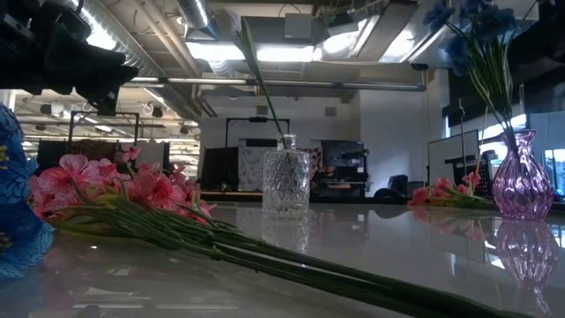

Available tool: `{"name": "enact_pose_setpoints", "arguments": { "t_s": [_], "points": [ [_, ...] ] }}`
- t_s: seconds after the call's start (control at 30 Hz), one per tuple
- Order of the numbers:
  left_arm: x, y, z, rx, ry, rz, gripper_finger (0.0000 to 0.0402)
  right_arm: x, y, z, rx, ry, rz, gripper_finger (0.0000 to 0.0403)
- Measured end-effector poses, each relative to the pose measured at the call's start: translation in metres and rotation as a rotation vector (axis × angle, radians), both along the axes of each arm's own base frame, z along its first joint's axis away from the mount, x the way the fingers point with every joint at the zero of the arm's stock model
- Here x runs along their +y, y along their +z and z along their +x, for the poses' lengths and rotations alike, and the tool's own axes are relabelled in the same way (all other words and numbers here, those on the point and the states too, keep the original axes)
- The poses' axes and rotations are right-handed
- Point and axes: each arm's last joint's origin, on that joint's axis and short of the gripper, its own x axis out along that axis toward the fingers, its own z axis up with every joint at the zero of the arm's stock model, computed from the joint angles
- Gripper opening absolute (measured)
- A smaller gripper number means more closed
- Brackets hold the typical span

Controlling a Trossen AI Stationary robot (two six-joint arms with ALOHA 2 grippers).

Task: Sort flowers into vase by color
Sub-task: Put the bottom blue flower into the purple vase

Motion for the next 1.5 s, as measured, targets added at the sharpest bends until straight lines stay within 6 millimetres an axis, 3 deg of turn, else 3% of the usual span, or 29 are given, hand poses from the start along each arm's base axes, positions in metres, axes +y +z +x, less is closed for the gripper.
{"name": "enact_pose_setpoints", "arguments": {
  "t_s": [0.13,0.5,0.83,1.07,1.23,1.5],
  "points": [
    [0.000,0.000,0.000,0.000,0.000,0.000,0.0124,0.002,0.000,-0.001,0.007,0.059,0.025,0.0147],
    [0.000,0.000,0.000,0.000,0.000,0.000,0.0124,0.013,-0.042,0.037,0.059,0.309,0.091,0.0102],
    [0.000,0.002,0.000,-0.018,-0.002,-0.030,0.0124,0.017,-0.057,0.048,0.069,0.371,0.188,0.0076],
    [-0.002,0.030,-0.005,-0.305,-0.078,-0.250,0.0124,0.020,-0.033,0.053,-0.211,0.504,0.089,0.0065],
    [-0.002,0.048,-0.013,-0.507,-0.099,-0.231,0.0124,0.020,-0.010,0.044,-0.323,0.546,0.080,0.0064],
    [-0.008,0.051,-0.008,-0.520,-0.180,-0.243,0.0124,0.017,0.036,0.025,-0.615,0.547,-0.014,0.0064]
  ]
}}
